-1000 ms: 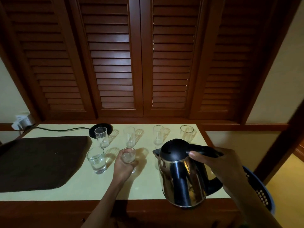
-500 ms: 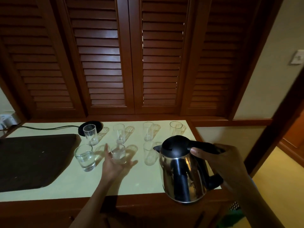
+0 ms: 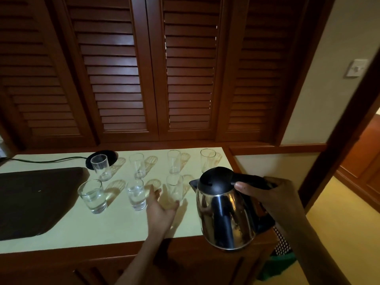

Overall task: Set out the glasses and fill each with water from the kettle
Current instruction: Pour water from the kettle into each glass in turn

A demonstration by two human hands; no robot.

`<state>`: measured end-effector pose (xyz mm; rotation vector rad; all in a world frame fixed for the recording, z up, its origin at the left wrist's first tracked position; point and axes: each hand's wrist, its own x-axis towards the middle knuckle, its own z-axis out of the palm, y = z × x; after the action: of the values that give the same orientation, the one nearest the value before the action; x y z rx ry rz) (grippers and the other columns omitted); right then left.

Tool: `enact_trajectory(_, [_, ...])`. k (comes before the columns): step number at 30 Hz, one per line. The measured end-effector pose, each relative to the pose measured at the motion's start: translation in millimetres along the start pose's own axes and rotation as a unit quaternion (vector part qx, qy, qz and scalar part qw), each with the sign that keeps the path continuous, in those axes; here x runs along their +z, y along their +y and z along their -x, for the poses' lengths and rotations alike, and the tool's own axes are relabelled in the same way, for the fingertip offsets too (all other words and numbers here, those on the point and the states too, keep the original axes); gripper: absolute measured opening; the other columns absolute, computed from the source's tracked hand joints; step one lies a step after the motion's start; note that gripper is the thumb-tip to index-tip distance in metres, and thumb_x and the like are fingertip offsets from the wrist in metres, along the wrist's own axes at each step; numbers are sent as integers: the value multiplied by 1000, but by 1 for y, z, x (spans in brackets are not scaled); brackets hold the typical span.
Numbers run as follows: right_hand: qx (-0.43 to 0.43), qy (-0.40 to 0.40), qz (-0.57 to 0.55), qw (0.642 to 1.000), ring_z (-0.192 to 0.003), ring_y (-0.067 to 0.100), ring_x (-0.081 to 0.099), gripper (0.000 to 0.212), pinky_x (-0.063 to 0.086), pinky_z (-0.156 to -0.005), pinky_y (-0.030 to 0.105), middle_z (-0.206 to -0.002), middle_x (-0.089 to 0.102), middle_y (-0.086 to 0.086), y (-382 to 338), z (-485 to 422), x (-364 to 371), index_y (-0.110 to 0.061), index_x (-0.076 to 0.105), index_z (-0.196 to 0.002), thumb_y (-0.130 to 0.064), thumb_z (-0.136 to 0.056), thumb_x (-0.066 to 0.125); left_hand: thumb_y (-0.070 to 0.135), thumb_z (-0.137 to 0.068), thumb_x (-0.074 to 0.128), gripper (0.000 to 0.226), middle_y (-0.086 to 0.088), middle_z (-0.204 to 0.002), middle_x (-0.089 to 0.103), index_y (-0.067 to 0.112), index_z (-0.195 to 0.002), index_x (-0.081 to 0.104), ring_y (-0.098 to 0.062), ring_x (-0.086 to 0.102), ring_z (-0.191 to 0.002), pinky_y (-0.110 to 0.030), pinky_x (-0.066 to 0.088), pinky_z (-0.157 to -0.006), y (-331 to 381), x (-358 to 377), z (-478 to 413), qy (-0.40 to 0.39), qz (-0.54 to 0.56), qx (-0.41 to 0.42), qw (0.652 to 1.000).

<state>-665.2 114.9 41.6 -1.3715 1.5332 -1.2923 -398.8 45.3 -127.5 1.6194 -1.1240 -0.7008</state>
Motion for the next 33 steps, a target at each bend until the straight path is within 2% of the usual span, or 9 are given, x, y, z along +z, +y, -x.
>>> enact_trajectory(4, [4, -4, 3, 1000, -64, 6, 78, 50, 53, -63, 24, -72, 81, -6, 4, -3, -5, -26, 78, -69, -65, -38, 84, 40, -67, 96, 127, -9, -162, 40, 15, -162, 16, -30, 42, -148, -37, 40, -115, 9, 24, -25, -20, 17, -11, 1000])
enact_trajectory(7, [4, -4, 12, 1000, -65, 7, 79, 55, 53, -61, 22, -73, 82, -6, 4, -4, -7, -19, 80, -77, -60, -41, 87, 45, -63, 97, 120, -11, -152, 53, 15, -157, 29, -30, 52, -139, -38, 46, -111, 11, 31, -43, -6, 10, -11, 1000])
enact_trajectory(9, [9, -5, 17, 1000, -64, 6, 78, 54, 52, -57, 17, -73, 82, -7, 4, -4, -10, -18, 80, -80, -56, -43, 88, 37, -67, 96, 96, -10, -136, 64, 13, -146, 47, -31, 62, -125, -40, 54, -106, 9, 34, -54, -9, 20, -17, 1000])
enact_trajectory(11, [11, -6, 20, 1000, -63, 6, 78, 55, 52, -55, 16, -72, 82, -8, 4, -4, -12, -18, 79, -80, -57, -42, 87, 13, -80, 88, 46, -7, -114, 67, 10, -118, 63, -33, 64, -113, -44, 58, -96, 7, 37, -59, -31, 83, -18, 996])
enact_trajectory(13, [6, -7, 23, 1000, -64, 7, 78, 59, 52, -58, 18, -73, 82, -6, 5, -4, -14, -17, 80, -81, -60, -40, 86, -9, -83, 75, 25, -4, -96, 64, 10, -95, 63, -33, 62, -101, -30, 61, -80, 6, 39, -57, -38, 98, -5, 994])
enact_trajectory(16, [5, -17, 29, 999, -66, 10, 79, 61, 53, -59, 20, -73, 82, -5, 6, -4, -15, -17, 80, -82, -62, -41, 85, -2, -72, 79, 26, 3, -84, 68, 13, -85, 63, -21, 65, -82, -9, 51, -62, 8, 40, -49, -6, 76, 0, 997])
enact_trajectory(22, [-7, -38, 52, 998, -64, 5, 78, 66, 53, -54, 13, -73, 82, -9, 1, -5, -12, -20, 79, -81, -71, -39, 80, 15, -60, 82, 24, 11, -76, 74, 19, -76, 65, -5, 68, -68, -27, 57, -69, 12, 19, -20, -69, 28, 43, 996])
enact_trajectory(27, [-29, -64, 87, 994, -71, 17, 81, 67, 65, -75, 36, -77, 83, 0, -3, -13, -11, -17, 81, -82, -71, -42, 83, 17, -59, 83, 26, 8, -75, 72, 27, -75, 65, -7, 69, -68, -21, 56, -66, 23, 0, 0, -100, 2, 104, 990])
enact_trajectory(33, [-60, -94, 119, 987, -61, 10, 77, 53, 60, -66, 30, -70, 81, -7, -19, -10, -5, -46, 77, -73, -86, -39, 76, 12, -56, 88, 34, 6, -72, 73, 30, -77, 69, -11, 69, -68, -31, 57, -68, 31, -15, 11, -112, 4, 100, 989])
